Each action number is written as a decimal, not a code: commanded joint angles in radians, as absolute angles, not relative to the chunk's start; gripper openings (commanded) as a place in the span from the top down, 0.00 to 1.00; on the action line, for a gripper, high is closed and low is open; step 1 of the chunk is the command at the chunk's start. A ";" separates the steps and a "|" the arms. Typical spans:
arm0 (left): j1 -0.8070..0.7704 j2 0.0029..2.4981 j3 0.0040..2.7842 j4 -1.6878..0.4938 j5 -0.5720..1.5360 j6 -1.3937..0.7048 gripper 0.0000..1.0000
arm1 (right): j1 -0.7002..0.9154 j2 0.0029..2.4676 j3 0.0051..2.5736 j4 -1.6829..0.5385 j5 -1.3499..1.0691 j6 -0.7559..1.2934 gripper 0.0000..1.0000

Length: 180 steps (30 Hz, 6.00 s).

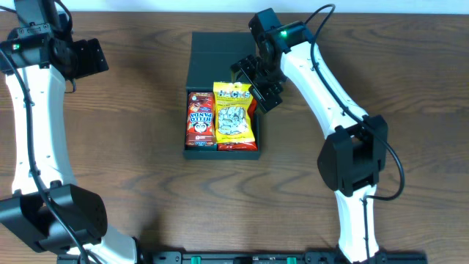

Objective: Pack container
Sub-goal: 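Lower the yellow Hacks bag into the black box and release it, then press the yellow Hacks bag down into the box with the right gripper, then move both grippers to the black box lid's back edge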

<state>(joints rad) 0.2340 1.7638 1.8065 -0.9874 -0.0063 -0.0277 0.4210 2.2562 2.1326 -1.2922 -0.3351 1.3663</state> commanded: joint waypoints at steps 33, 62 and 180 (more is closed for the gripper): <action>0.238 1.773 1.809 -0.992 -0.006 -0.022 0.05 | 0.374 1.939 2.172 -1.409 -0.337 -0.201 0.22; 0.237 1.773 1.809 -1.014 -0.006 -0.022 0.05 | 0.519 1.876 1.473 -0.701 -0.213 0.002 0.85; 0.020 2.316 1.809 -0.520 0.584 -0.398 0.94 | 0.136 2.502 2.061 -0.779 -0.843 0.118 0.98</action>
